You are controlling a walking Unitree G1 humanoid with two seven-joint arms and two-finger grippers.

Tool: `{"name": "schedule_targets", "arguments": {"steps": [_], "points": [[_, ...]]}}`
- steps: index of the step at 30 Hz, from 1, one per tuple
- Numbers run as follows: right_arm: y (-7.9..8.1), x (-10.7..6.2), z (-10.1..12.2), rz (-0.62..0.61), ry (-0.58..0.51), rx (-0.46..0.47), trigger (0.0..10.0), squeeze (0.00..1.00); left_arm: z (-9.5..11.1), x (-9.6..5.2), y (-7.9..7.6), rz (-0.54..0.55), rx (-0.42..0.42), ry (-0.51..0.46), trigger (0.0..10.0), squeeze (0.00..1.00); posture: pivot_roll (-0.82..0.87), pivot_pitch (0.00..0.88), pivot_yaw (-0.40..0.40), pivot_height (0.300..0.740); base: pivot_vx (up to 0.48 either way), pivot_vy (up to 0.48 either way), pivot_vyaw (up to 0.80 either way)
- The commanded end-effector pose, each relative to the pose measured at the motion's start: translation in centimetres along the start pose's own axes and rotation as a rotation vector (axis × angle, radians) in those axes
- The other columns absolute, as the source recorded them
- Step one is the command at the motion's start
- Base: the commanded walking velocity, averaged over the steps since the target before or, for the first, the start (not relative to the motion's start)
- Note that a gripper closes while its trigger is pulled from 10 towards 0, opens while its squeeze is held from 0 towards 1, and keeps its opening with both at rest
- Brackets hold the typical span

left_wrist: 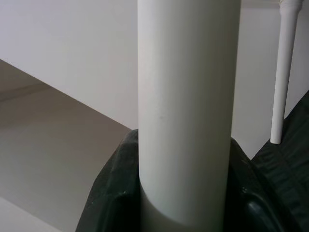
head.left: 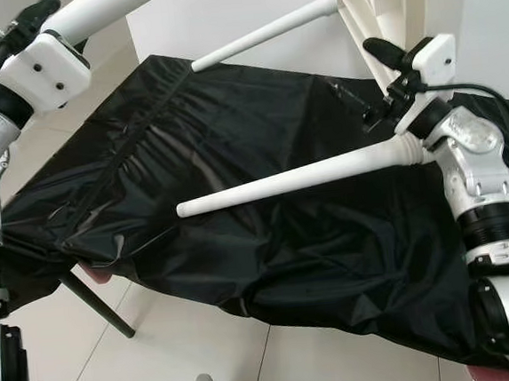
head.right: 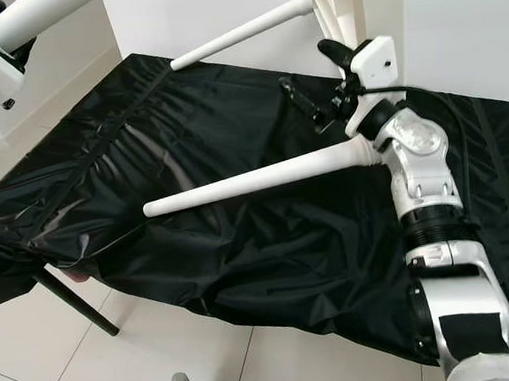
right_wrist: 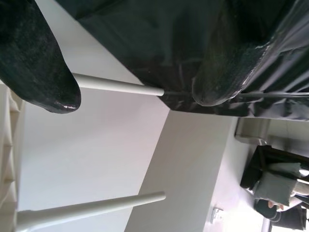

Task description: Building children table

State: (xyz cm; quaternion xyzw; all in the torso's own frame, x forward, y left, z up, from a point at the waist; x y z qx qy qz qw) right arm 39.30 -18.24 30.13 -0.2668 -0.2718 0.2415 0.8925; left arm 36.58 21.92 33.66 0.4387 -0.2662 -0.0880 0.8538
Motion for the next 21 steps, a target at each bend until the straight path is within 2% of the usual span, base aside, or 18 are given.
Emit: {"name": "schedule_targets", "arguments": {"steps": [1,4,6,7,8,9,10,11,13,15,21], "points": [[-10.4,-5.2,0.8,-0.339,0.069,-0.077,10.0,0.0,-7.1,-4.3,0.4,0.225,-0.133,0.266,0.0,0.0,0.04,0.021,-0.125,0.74,0.0,0.0,0.0],[-11.0,-4.7,1.4,-0.337,0.059,-0.087,10.0,0.0,-7.1,-4.2,0.0,0.231,-0.148,0.269,0.0,0.0,0.04,0.022,-0.133,0.74,0.0,0.0,0.0],[-12.7,-3.1,3.6,-0.336,0.03,-0.133,10.0,0.0,-7.7,-4.4,-2.1,0.227,-0.193,0.303,0.0,0.0,0.04,0.02,-0.15,0.74,0.0,0.0,0.0],[-12.7,-3.1,3.6,-0.336,0.03,-0.133,10.0,0.0,-7.7,-4.4,-2.1,0.227,-0.193,0.303,0.0,0.0,0.04,0.02,-0.15,0.74,0.0,0.0,0.0],[-13.3,-2.6,4.4,-0.339,0.018,-0.15,10.0,0.0,-7.8,-4.5,-2.9,0.226,-0.209,0.315,0.0,0.0,0.04,0.019,-0.152,0.74,0.0,0.0,0.0],[-13.3,-2.6,4.4,-0.339,0.018,-0.15,10.0,0.0,-7.8,-4.5,-2.9,0.226,-0.209,0.315,0.0,0.0,0.04,0.019,-0.152,0.74,0.0,0.0,0.0],[-13.8,-2.3,5.1,-0.343,0.012,-0.171,10.0,0.0,-8.0,-4.6,-3.8,0.223,-0.229,0.326,0.0,0.0,0.04,0.019,-0.151,0.74,0.0,0.0,0.0],[-13.8,-2.3,5.1,-0.343,0.012,-0.171,10.0,0.0,-8.0,-4.6,-3.8,0.223,-0.229,0.326,0.0,0.0,0.04,0.019,-0.151,0.74,0.0,0.0,0.0],[-14.6,-1.9,6.1,-0.339,0.012,-0.208,10.0,0.0,-8.0,-4.5,-5.0,0.226,-0.275,0.339,0.0,0.0,0.04,0.021,-0.155,0.74,0.0,0.0,0.0],[-14.8,-1.8,6.4,-0.337,0.013,-0.22,10.0,0.0,-7.9,-4.4,-5.3,0.23,-0.293,0.342,0.0,0.0,0.04,0.021,-0.155,0.74,0.0,0.0,0.0],[-16.0,-1.3,8.4,-0.318,0.012,-0.291,10.0,0.0,-7.1,-3.2,-7.3,0.241,-0.386,0.337,0.0,0.0,0.02,0.002,-0.157,0.74,0.0,0.0,0.0]]}}
Point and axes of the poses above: a point about 5 cm out from each wrist's last joint towards the gripper, its own x axis pointing out of the wrist towards the gripper, its own z axis along the axis of the wrist's last joint, y = z × x, the point moved 4 cm from there along x, pointing out of the wrist towards the gripper, and after that the axes turned 10 degrees about -x, right-handed, at the moved point
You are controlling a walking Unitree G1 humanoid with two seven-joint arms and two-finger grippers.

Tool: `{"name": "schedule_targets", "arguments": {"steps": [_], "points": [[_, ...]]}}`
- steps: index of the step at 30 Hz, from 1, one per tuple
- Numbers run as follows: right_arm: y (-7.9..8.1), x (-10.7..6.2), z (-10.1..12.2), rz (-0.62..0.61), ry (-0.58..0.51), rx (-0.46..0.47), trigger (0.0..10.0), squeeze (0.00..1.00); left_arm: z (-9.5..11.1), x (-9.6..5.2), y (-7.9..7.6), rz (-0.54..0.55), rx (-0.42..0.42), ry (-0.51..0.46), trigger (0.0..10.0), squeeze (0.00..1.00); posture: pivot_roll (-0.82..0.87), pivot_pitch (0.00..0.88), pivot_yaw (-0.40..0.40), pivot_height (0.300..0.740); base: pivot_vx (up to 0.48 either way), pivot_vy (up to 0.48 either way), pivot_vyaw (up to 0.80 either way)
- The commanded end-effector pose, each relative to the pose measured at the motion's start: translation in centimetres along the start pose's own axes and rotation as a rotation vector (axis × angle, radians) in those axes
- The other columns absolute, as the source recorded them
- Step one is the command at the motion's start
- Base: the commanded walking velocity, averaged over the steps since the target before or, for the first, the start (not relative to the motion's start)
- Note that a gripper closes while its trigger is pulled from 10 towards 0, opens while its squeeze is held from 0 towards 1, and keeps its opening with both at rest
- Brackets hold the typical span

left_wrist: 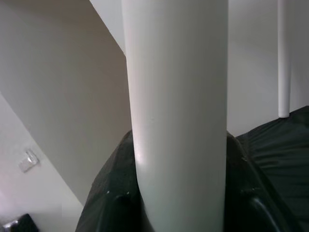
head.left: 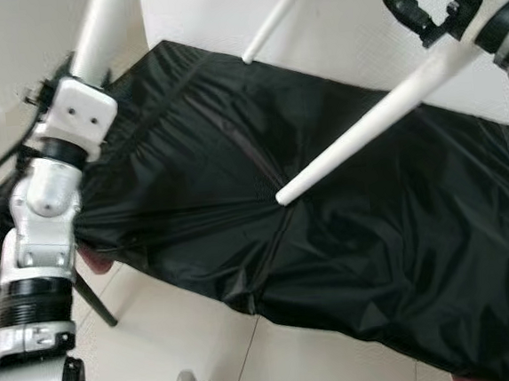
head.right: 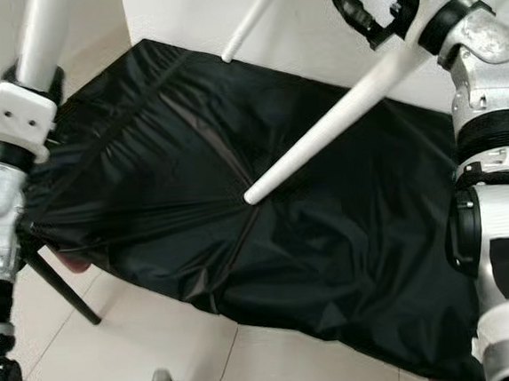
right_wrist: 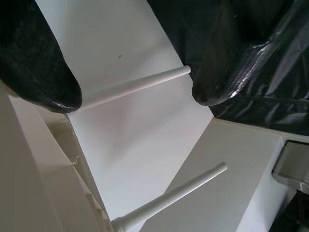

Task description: Building children table

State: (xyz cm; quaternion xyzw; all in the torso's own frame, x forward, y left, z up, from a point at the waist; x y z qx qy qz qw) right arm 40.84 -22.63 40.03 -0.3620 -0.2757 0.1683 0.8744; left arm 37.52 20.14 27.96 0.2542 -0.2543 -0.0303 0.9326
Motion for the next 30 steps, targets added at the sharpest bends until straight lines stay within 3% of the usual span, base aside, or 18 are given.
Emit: {"name": "schedule_targets", "arguments": {"steps": [1,10,13,19,23,28,30], "points": [[-7.2,-3.1,2.1,-0.252,-0.031,-0.06,10.0,0.0,-5.5,-2.2,0.8,0.085,-0.008,0.244,0.0,0.0,0.02,0.002,-0.157,0.74,0.0,0.0,0.0],[-7.4,-2.8,2.5,-0.25,-0.039,-0.058,10.0,0.0,-5.5,-1.9,-0.2,0.086,-0.039,0.242,0.0,0.0,0.02,0.0,-0.149,0.74,0.0,0.0,0.0],[-7.6,-2.0,3.4,-0.249,-0.067,-0.046,10.0,0.0,-5.9,-1.9,-1.6,0.08,-0.085,0.262,0.0,0.0,0.03,0.0,-0.14,0.74,0.0,0.0,0.0],[-8.0,-1.3,4.7,-0.252,-0.099,-0.033,10.0,0.0,-6.5,-2.0,-2.4,0.06,-0.061,0.287,0.0,0.0,0.04,0.0,-0.16,0.74,0.0,0.0,0.0],[-7.5,-0.7,5.2,-0.206,-0.112,-0.036,10.0,0.0,-6.1,-2.3,-1.2,0.069,-0.03,0.267,0.0,0.0,0.05,0.0,-0.168,0.74,0.0,0.0,0.0],[-4.5,0.6,5.5,-0.001,-0.177,0.041,10.0,0.0,-4.4,-3.2,1.6,-0.011,0.12,0.225,0.0,0.0,0.09,0.0,-0.174,0.74,0.0,0.0,0.0],[-4.1,0.8,5.5,0.025,-0.183,0.052,10.0,0.0,-3.9,-3.2,2.0,-0.014,0.132,0.212,0.0,0.0,0.09,0.0,-0.174,0.74,0.0,0.0,0.0]]}}
Point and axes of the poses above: a point about 5 cm out from each wrist's last joint towards the gripper, its own x axis pointing out of the wrist towards the gripper, its own z axis along the axis of the wrist's last joint, y = z × x, the point moved 4 cm from there along x, pointing out of the wrist towards the gripper, and after that the axes turned 10 degrees about -x, right-handed, at the moved point
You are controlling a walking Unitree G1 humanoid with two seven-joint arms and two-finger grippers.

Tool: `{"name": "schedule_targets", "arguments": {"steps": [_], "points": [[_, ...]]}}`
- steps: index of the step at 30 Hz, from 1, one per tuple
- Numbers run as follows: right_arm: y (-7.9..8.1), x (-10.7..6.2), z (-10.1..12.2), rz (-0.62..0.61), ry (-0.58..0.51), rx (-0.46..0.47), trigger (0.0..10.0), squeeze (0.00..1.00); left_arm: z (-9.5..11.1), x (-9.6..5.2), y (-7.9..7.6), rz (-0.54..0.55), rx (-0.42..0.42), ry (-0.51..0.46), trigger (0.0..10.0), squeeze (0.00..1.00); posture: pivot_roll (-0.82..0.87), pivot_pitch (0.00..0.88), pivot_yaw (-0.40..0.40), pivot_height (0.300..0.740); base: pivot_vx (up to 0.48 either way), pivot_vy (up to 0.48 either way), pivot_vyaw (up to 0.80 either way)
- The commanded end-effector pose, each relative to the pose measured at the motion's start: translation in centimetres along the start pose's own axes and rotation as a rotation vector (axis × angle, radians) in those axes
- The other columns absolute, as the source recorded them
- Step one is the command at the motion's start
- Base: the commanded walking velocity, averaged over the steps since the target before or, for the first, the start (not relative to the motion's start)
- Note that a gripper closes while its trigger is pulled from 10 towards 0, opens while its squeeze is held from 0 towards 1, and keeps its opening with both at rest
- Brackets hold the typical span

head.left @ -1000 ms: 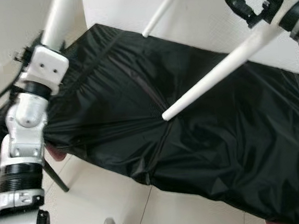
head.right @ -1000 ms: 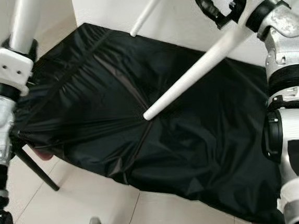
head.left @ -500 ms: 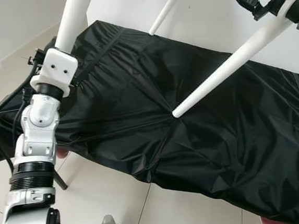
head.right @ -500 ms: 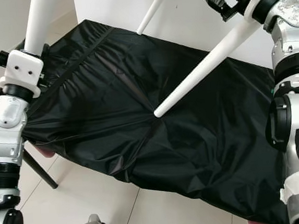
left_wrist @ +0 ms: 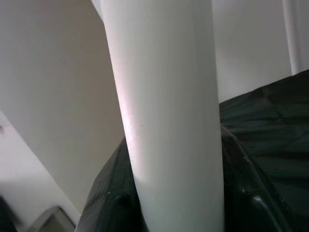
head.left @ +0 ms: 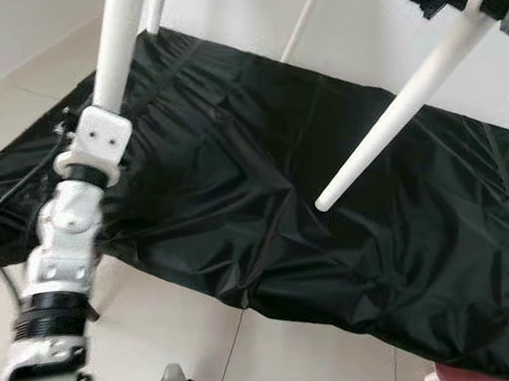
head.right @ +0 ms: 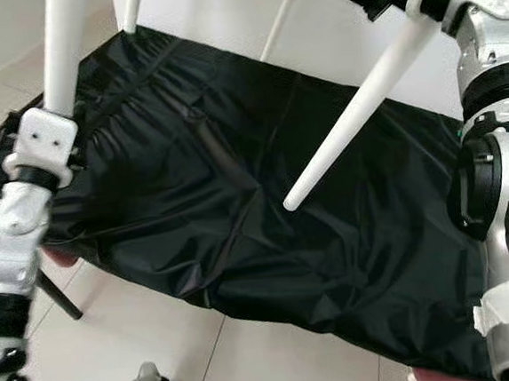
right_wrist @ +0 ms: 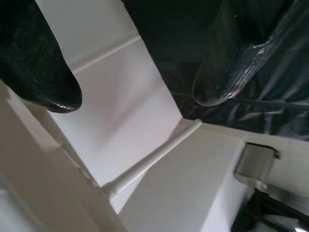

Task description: Building children table

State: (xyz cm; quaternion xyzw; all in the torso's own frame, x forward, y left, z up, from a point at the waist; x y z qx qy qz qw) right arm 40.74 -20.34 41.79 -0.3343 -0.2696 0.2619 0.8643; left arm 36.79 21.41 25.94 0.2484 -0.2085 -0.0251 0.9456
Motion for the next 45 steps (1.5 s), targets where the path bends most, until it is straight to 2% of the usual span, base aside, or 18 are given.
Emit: {"name": "schedule_targets", "arguments": {"steps": [1,2,4,11,16,19,22,24,25,26,28,31,32,35,36,38,43,45], "points": [[-3.9,-1.3,3.7,-0.124,-0.114,-0.056,10.0,0.0,-2.3,-1.2,1.9,0.004,0.149,0.118,0.0,0.0,0.09,0.0,-0.174,0.74,0.0,0.0,0.0],[-3.2,-0.8,3.6,-0.087,-0.12,-0.039,10.0,0.0,-1.4,-0.9,2.8,0.022,0.16,0.093,0.0,0.0,0.09,0.0,-0.177,0.74,0.0,0.0,0.0],[-2.8,-0.5,3.6,-0.074,-0.127,-0.028,10.0,0.0,-1.0,-0.6,3.2,0.037,0.161,0.075,0.0,0.0,0.1,0.0,-0.178,0.74,0.0,0.0,0.0],[-2.3,-0.1,3.8,-0.06,-0.167,-0.019,10.0,0.0,-0.8,-0.4,3.2,0.072,0.14,0.061,0.0,0.0,0.1,0.0,-0.179,0.74,0.0,0.0,0.0],[-2.2,0.0,5.3,-0.059,-0.249,-0.087,10.0,0.0,0.0,0.0,3.2,0.106,0.11,0.043,0.0,0.0,0.11,0.0,-0.184,0.74,0.0,0.0,0.0],[-1.8,-0.2,5.9,-0.015,-0.324,-0.053,10.0,0.0,0.0,0.0,3.2,0.104,0.11,0.056,0.0,0.0,0.11,0.0,-0.185,0.74,0.0,0.0,0.0],[-0.1,-0.7,5.0,0.102,-0.339,-0.056,10.0,0.0,-0.2,-0.1,3.5,0.113,0.096,0.06,0.0,0.0,0.11,0.0,-0.18,0.74,0.0,0.0,0.0],[2.4,-1.3,3.3,0.273,-0.321,-0.032,10.0,0.0,-0.2,0.0,3.8,0.119,0.09,0.06,0.0,0.0,0.1,0.0,-0.174,0.74,0.0,0.0,0.0],[2.4,-1.3,3.3,0.273,-0.321,-0.032,10.0,0.0,-0.2,0.0,3.8,0.119,0.09,0.06,0.0,0.0,0.1,0.0,-0.174,0.74,0.0,0.0,0.0],[3.7,-1.6,2.3,0.364,-0.298,0.003,10.0,0.0,-0.1,0.2,3.9,0.121,0.091,0.058,0.0,0.0,0.09,0.0,-0.172,0.74,0.0,0.0,0.0],[4.6,-1.9,1.7,0.424,-0.285,0.029,10.0,0.0,-0.1,0.3,4.0,0.122,0.092,0.057,0.0,0.0,0.09,0.0,-0.172,0.74,0.0,0.0,0.0],[8.8,-3.3,-0.7,0.657,-0.231,0.102,10.0,0.0,0.1,0.8,4.1,0.13,0.077,0.053,0.0,0.0,0.08,0.0,-0.17,0.74,0.0,0.0,0.0],[8.8,-3.3,-0.7,0.657,-0.231,0.102,10.0,0.0,0.1,0.8,4.1,0.13,0.077,0.053,0.0,0.0,0.08,0.0,-0.17,0.74,0.0,0.0,0.0],[13.0,-5.0,-2.5,0.83,-0.17,0.157,10.0,0.0,0.3,1.2,3.8,0.126,0.064,0.049,0.0,0.0,0.07,0.0,-0.166,0.74,0.0,0.0,0.0],[13.0,-5.0,-2.5,0.83,-0.17,0.157,10.0,0.0,0.3,1.2,3.8,0.126,0.064,0.049,0.0,0.0,0.07,0.0,-0.166,0.74,0.0,0.0,0.0],[14.9,-6.1,-3.1,0.906,-0.138,0.188,10.0,0.0,0.5,1.5,3.7,0.125,0.062,0.043,0.0,0.0,0.06,0.0,-0.168,0.74,0.0,0.0,0.0],[16.2,-7.1,-3.7,0.939,-0.12,0.222,10.0,0.0,0.9,1.8,3.6,0.124,0.059,0.031,0.0,0.0,0.06,0.0,-0.168,0.74,0.0,0.0,0.0],[16.3,-9.2,-5.8,0.936,-0.001,0.249,10.0,0.0,1.1,2.0,3.6,0.121,0.058,0.026,0.0,0.0,0.05,0.0,-0.159,0.74,0.0,0.0,0.0]]}}
Point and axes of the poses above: a point about 5 cm out from each wrist's last joint towards the gripper, its own x axis pointing out of the wrist towards the gripper, its own z axis along the axis of the wrist's last joint, y = z × x, the point moved 4 cm from there along x, pointing out of the wrist towards the gripper, and after that the axes turned 10 degrees about -x, right-handed, at the moved point
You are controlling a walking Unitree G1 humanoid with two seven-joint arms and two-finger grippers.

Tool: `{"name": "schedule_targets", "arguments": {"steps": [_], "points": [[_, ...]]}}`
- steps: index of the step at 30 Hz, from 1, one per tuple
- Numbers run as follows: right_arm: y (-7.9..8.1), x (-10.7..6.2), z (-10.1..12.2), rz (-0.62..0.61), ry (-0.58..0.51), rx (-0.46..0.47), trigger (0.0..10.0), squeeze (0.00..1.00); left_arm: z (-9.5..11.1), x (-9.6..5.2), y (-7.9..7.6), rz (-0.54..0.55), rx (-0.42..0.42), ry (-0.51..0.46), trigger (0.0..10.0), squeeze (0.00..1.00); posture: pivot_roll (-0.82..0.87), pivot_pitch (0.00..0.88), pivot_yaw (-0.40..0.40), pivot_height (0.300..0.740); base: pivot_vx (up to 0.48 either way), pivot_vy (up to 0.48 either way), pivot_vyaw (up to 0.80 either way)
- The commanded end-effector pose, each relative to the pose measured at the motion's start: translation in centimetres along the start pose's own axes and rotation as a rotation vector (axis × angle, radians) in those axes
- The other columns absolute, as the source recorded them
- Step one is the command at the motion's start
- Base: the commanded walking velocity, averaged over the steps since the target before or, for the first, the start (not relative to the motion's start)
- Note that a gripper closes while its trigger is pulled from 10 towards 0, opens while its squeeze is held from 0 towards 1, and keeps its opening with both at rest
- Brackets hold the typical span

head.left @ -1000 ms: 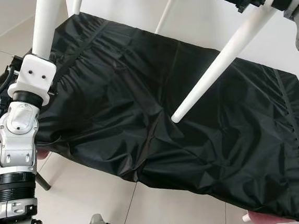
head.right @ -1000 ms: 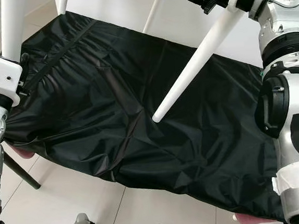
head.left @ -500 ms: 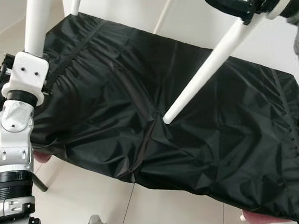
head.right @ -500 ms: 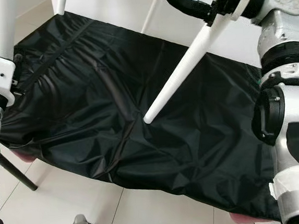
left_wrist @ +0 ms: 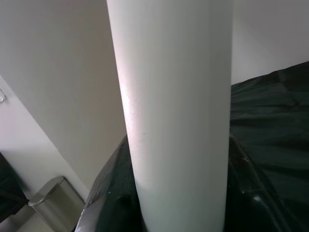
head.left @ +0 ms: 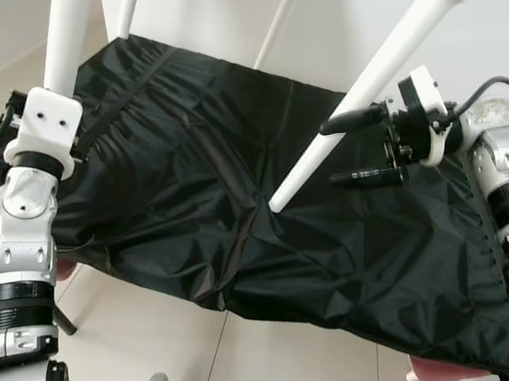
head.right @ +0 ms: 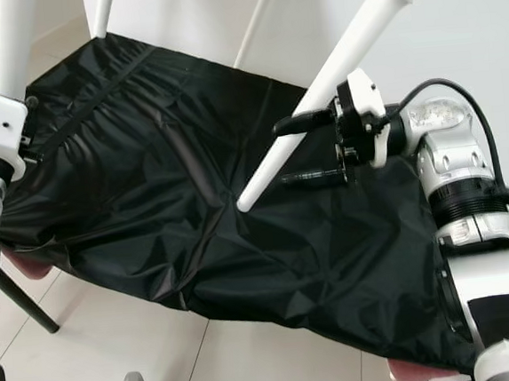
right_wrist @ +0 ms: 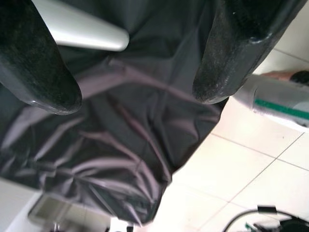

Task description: Building children table

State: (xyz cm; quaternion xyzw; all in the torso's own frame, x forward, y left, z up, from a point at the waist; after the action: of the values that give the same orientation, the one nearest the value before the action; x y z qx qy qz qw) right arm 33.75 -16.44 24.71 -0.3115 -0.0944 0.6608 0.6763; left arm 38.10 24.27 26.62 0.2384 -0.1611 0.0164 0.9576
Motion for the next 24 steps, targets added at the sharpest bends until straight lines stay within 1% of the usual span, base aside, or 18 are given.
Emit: {"name": "schedule_targets", "arguments": {"steps": [1,2,4,6,7,9,10,12,13,15,16,17,18,19,21,22,23,24], "points": [[1.0,-1.5,-1.2,-0.001,0.06,0.051,10.0,0.0,2.5,0.7,0.8,0.064,0.062,-0.092,0.0,0.0,0.05,0.0,-0.159,0.74,0.0,0.0,0.0],[1.0,-1.5,-1.2,-0.001,0.06,0.051,10.0,0.0,2.5,0.7,0.8,0.064,0.062,-0.092,0.0,0.0,0.05,0.0,-0.159,0.74,0.0,0.0,0.0],[3.4,-4.2,-4.0,-0.03,0.183,0.17,10.0,0.0,2.6,1.0,0.7,0.055,0.062,-0.095,0.0,0.0,0.04,0.0,-0.148,0.74,0.0,0.0,0.0],[5.3,-5.9,-5.4,-0.055,0.243,0.254,10.0,0.0,2.6,1.2,0.5,0.044,0.059,-0.096,0.0,0.0,0.02,0.0,-0.133,0.74,0.0,0.0,0.0],[5.9,-6.4,-5.7,-0.066,0.253,0.286,10.0,0.0,2.6,1.3,0.4,0.039,0.056,-0.095,0.0,0.0,0.02,0.0,-0.133,0.74,0.0,0.0,0.0],[5.9,-6.4,-5.7,-0.066,0.253,0.286,10.0,0.0,2.6,1.3,0.4,0.039,0.056,-0.095,0.0,0.0,0.02,0.0,-0.133,0.74,0.0,0.0,0.0],[6.5,-6.9,-6.0,-0.094,0.255,0.321,10.0,0.0,2.6,1.5,0.2,0.031,0.056,-0.095,0.0,0.0,0.02,0.0,-0.124,0.74,0.0,0.0,0.0],[6.7,-7.5,-6.5,-0.193,0.269,0.328,10.0,0.0,2.8,1.8,0.0,0.022,0.051,-0.101,0.0,0.0,0.0,0.0,-0.111,0.74,0.0,0.0,0.0],[6.4,-7.5,-6.5,-0.243,0.254,0.331,10.0,0.0,2.9,1.9,-0.1,0.015,0.052,-0.101,0.0,0.0,0.0,0.0,-0.102,0.74,0.0,0.0,0.0],[4.3,-6.5,-5.3,-0.414,0.111,0.306,10.0,0.0,3.0,2.2,-0.3,0.005,0.05,-0.103,0.0,0.0,-0.01,0.0,-0.096,0.74,0.0,0.0,0.0],[4.3,-6.5,-5.3,-0.414,0.111,0.306,10.0,0.0,3.0,2.2,-0.3,0.005,0.05,-0.103,0.0,0.0,-0.01,0.0,-0.096,0.74,0.0,0.0,0.0],[3.6,-6.3,-4.8,-0.463,0.06,0.308,10.0,0.0,3.0,2.2,-0.3,0.002,0.05,-0.104,0.0,0.0,-0.01,0.0,-0.096,0.74,0.0,0.0,0.0],[2.6,-5.8,-4.3,-0.535,0.003,0.276,10.0,0.0,3.1,2.3,-0.4,-0.001,0.049,-0.106,0.0,0.0,0.0,0.0,-0.093,0.74,0.0,0.0,0.0],[2.6,-5.8,-4.3,-0.535,0.003,0.276,10.0,0.0,3.1,2.3,-0.4,-0.001,0.049,-0.106,0.0,0.0,0.0,0.0,-0.093,0.74,0.0,0.0,0.0],[1.3,-4.3,-3.5,-0.631,-0.094,0.26,10.0,0.0,3.2,2.4,-0.5,-0.007,0.049,-0.11,0.0,0.0,0.0,0.0,-0.086,0.74,0.0,0.0,0.0],[1.0,-3.8,-3.3,-0.66,-0.124,0.26,10.0,0.0,3.3,2.4,-0.5,-0.009,0.048,-0.111,0.0,0.0,0.0,0.0,-0.086,0.74,0.0,0.0,0.0],[1.0,-3.8,-3.3,-0.66,-0.124,0.26,10.0,0.0,3.3,2.4,-0.5,-0.009,0.048,-0.111,0.0,0.0,0.0,0.0,-0.086,0.74,0.0,0.0,0.0],[0.6,-2.9,-3.3,-0.698,-0.16,0.27,10.0,0.0,3.3,2.5,-0.6,-0.013,0.047,-0.113,0.0,0.0,0.0,0.0,-0.083,0.74,0.0,0.0,0.0]]}}
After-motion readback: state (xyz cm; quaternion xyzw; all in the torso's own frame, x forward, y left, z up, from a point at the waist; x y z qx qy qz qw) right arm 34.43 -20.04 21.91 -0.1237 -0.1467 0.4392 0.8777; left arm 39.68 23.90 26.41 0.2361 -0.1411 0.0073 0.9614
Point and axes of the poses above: a point about 5 cm out from each wrist's last joint towards the gripper, its own x axis pointing out of the wrist towards the gripper, its own z axis along the axis of the wrist's last joint, y = z × x, the point moved 4 cm from there along x, pointing out of the wrist towards the gripper, and after that the axes turned 10 degrees about -x, right-handed, at the moved point
